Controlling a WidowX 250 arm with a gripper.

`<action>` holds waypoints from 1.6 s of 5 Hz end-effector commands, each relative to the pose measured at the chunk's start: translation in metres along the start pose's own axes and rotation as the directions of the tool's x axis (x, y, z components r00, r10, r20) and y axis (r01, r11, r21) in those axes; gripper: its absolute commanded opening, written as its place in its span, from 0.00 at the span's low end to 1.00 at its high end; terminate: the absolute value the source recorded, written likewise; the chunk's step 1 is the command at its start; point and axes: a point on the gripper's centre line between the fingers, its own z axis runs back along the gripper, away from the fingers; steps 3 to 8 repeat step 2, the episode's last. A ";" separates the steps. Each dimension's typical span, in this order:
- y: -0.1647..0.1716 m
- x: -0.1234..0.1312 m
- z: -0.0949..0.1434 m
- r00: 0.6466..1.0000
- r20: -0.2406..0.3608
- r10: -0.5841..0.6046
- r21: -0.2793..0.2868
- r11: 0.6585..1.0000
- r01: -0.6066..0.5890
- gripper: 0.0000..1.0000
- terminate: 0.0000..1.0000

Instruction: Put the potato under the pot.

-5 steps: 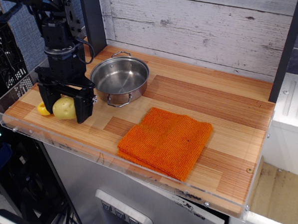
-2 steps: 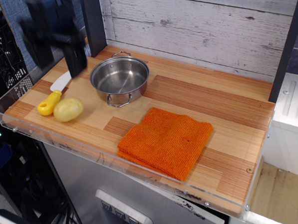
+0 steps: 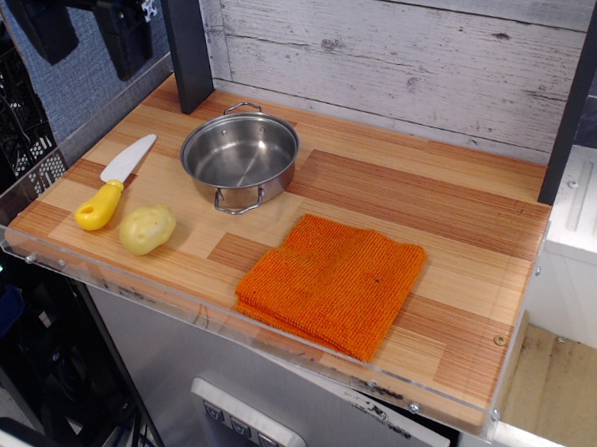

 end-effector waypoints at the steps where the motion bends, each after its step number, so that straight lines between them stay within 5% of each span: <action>1: 0.005 -0.003 0.016 0.994 -0.035 -0.108 -0.023 0.994 0.107 1.00 0.00; 2: 0.005 -0.003 0.016 0.994 -0.035 -0.108 -0.023 0.994 0.107 1.00 1.00; 8: 0.005 -0.003 0.016 0.994 -0.035 -0.108 -0.023 0.994 0.107 1.00 1.00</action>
